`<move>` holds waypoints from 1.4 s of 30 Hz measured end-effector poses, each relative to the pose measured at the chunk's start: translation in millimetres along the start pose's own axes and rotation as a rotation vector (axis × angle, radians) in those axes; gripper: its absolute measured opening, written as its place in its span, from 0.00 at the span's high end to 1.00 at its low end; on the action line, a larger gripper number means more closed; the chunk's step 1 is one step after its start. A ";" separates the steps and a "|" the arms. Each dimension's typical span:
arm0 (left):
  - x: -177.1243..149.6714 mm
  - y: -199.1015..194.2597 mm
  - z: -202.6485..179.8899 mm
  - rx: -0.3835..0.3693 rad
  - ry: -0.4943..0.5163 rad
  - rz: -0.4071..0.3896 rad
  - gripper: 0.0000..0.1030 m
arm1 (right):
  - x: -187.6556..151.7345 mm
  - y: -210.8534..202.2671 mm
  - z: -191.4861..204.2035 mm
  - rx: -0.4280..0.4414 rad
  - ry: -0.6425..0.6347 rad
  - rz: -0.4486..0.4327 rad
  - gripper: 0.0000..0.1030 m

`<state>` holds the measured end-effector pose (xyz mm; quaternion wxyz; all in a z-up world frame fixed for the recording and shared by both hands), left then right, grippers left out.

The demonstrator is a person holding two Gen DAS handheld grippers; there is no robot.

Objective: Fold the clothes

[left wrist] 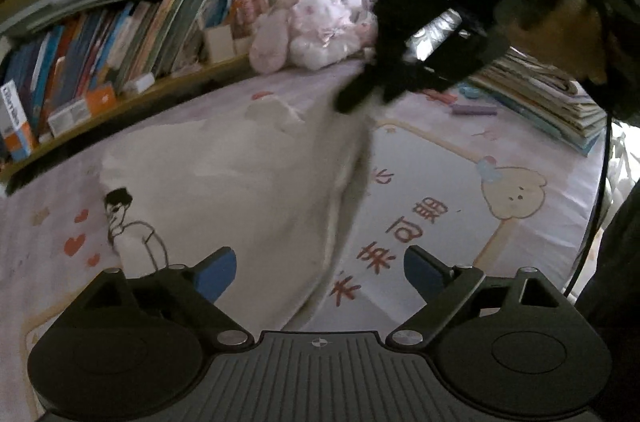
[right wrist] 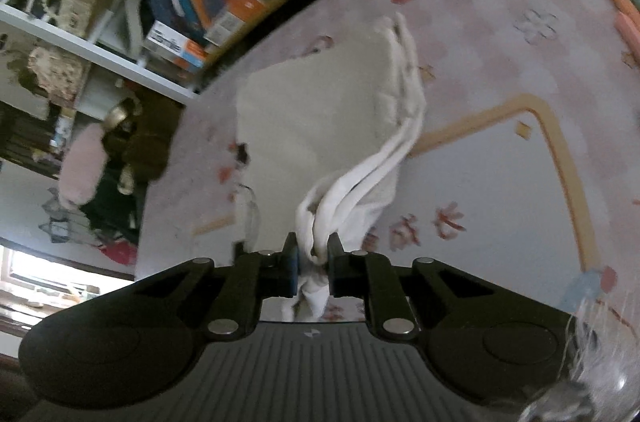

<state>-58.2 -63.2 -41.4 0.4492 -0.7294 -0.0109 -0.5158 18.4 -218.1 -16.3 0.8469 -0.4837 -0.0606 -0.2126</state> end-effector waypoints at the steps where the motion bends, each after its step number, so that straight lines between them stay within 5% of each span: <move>1: 0.3 1.5 -1.7 0.001 0.004 -0.003 0.10 | 2.0 -0.7 4.2 0.004 -0.005 -0.004 0.88; 14: -26.5 15.9 15.1 0.249 0.085 0.124 0.09 | 0.0 -10.7 4.4 -0.011 -0.017 -0.010 0.88; 24: -23.5 -8.4 35.0 0.331 0.048 0.072 0.18 | -20.1 -2.2 -26.3 -0.136 -0.074 -0.007 0.84; 26: -19.1 -9.8 34.7 0.333 0.063 0.072 0.18 | -26.4 -1.7 -25.1 -0.183 -0.187 -0.032 0.78; 28: -15.0 -9.5 35.0 0.330 0.076 0.075 0.18 | -32.6 -1.6 -22.9 -0.229 -0.310 -0.059 0.61; 35: -6.7 -10.8 38.7 0.310 0.074 0.070 0.18 | -51.4 -2.5 -13.7 -0.389 -0.738 -0.154 0.42; 37: -4.7 -11.6 40.1 0.303 0.070 0.067 0.18 | -64.2 2.1 -2.4 -0.381 -0.890 -0.169 0.33; 42: 1.8 -14.6 44.7 0.289 0.057 0.048 0.17 | -103.1 27.6 25.1 -0.343 -1.200 -0.179 0.30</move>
Point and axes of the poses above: each gripper's, at about its wrist camera, not at the fingertips, and y roughly the way its jaws point, z to its left, x to its top, the point moved 7 cm from there along y, roughly the way its jaws point, and after that the axes turned 14 degrees about -x, right-handed, at the moved point
